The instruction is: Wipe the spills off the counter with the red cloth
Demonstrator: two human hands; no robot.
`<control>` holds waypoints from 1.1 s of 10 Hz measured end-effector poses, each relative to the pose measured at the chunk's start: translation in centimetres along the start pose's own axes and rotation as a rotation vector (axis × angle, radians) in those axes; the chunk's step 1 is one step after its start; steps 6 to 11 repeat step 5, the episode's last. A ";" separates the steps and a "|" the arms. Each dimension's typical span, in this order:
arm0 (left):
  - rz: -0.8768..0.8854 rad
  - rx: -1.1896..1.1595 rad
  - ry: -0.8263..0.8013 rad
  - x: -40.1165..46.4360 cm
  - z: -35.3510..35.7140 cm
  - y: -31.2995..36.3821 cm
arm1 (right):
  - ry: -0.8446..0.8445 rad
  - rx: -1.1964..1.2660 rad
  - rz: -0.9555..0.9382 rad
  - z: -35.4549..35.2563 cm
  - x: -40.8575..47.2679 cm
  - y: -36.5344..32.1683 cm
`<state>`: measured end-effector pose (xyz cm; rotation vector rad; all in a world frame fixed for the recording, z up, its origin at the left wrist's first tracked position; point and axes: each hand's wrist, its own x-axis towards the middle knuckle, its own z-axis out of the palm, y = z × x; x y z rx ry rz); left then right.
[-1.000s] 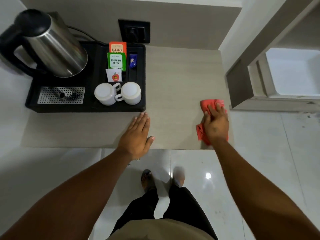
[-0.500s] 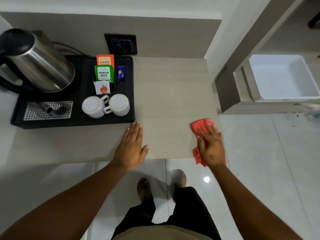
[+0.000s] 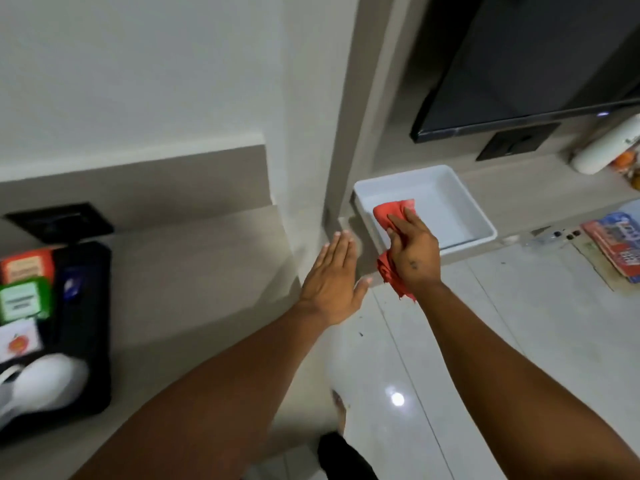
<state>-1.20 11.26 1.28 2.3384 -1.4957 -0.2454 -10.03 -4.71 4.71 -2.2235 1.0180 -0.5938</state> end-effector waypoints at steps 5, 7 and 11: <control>-0.127 0.012 -0.052 13.6 6.1 1.2 | -0.182 -0.176 0.176 5.3 11.8 9.6; -0.127 0.012 -0.052 13.6 6.1 1.2 | -0.182 -0.176 0.176 5.3 11.8 9.6; -0.127 0.012 -0.052 13.6 6.1 1.2 | -0.182 -0.176 0.176 5.3 11.8 9.6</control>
